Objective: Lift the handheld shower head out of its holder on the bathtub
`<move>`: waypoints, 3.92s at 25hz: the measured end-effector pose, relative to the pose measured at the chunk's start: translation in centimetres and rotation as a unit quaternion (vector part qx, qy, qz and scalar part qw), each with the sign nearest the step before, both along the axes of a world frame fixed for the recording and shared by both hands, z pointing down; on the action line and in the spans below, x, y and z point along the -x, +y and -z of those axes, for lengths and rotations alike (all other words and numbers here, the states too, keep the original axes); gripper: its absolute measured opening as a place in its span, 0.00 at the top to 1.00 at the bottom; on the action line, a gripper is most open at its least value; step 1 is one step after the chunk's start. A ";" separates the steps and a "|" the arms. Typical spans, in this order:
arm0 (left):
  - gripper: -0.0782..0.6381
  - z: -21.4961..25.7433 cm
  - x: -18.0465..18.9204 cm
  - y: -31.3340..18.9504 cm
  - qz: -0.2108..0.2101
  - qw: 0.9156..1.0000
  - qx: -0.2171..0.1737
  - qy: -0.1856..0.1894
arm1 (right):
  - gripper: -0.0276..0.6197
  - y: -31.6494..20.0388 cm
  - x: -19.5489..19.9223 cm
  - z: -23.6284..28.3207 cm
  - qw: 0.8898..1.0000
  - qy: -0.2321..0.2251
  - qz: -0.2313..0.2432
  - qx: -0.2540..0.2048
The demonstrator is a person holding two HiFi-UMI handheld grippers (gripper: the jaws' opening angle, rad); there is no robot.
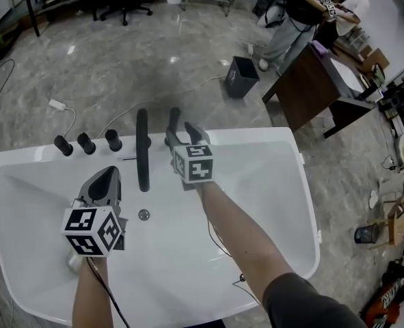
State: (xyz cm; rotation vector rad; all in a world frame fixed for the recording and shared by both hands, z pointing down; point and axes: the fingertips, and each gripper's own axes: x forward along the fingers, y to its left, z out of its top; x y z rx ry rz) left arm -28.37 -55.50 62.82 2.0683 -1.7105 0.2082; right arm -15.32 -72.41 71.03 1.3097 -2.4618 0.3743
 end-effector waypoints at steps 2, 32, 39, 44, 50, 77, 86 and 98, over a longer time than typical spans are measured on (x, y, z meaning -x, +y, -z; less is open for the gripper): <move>0.87 -0.2 0.1 0.1 0.002 1.000 0.000 0.004 | 0.60 -0.5 0.5 -0.1 1.000 0.010 -0.005 -0.009; 0.87 0.6 1.0 3.1 0.008 1.000 0.007 0.018 | 0.74 -1.8 1.4 5.3 0.999 -0.002 -0.015 -0.046; 0.87 7.3 -0.2 4.2 -0.004 1.000 -0.013 0.018 | 0.74 1.4 0.6 15.6 0.995 -0.016 0.014 -0.095; 0.87 12.8 -0.5 5.4 -0.009 0.999 -0.038 0.017 | 0.74 4.2 0.1 22.8 0.991 -0.035 0.025 -0.126; 0.87 17.6 -0.9 7.9 -0.019 0.998 -0.060 0.014 | 0.74 9.0 -1.4 29.6 0.985 -0.037 0.035 -0.167; 0.87 22.4 -4.4 24.4 -0.088 0.991 -0.091 0.052 | 0.74 39.7 -11.4 39.7 0.966 -0.112 -0.055 -0.224; 0.87 22.6 -9.4 28.6 -0.093 0.990 -0.097 0.034 | 0.74 45.0 -15.2 34.6 0.974 -0.113 -0.032 -0.192; 0.87 23.1 -16.3 37.6 -0.064 0.993 -0.090 0.026 | 0.74 53.3 -19.7 35.0 0.970 -0.114 0.035 -0.214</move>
